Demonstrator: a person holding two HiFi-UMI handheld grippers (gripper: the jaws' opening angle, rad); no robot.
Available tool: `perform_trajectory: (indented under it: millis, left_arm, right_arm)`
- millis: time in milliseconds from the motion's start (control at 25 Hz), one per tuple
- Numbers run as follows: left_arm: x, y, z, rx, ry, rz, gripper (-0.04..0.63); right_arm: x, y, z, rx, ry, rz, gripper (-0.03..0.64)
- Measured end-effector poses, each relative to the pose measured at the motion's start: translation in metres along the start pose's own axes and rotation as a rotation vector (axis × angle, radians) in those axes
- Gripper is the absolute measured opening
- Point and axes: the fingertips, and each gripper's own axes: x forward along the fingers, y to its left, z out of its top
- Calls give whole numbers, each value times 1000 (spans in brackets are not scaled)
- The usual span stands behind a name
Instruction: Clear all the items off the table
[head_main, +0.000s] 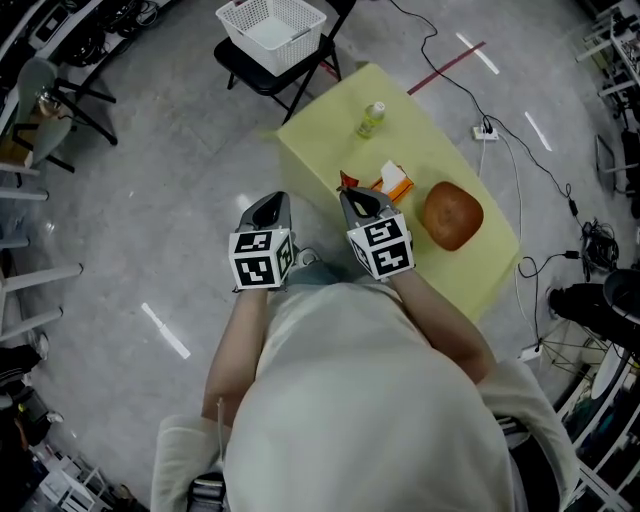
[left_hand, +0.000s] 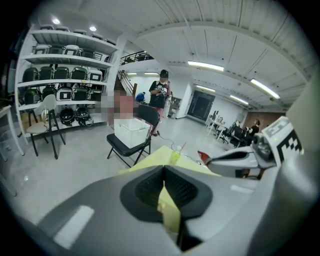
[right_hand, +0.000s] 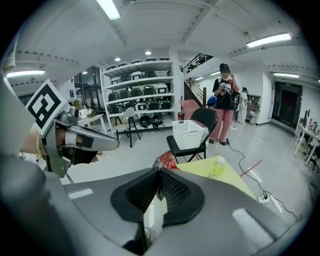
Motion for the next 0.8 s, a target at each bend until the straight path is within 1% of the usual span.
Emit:
perform_trajectory:
  millis: [360, 600, 800]
  left_arm:
    - [-1, 33, 11, -27, 6, 5, 9]
    - [0, 51, 16, -65, -10, 35, 9]
    - [3, 67, 22, -77, -18, 52, 9]
  right_arm:
    - [30, 22, 29, -30, 2, 31, 15]
    - [42, 33, 48, -64, -5, 71, 15]
    - [61, 40, 59, -91, 0, 99, 15]
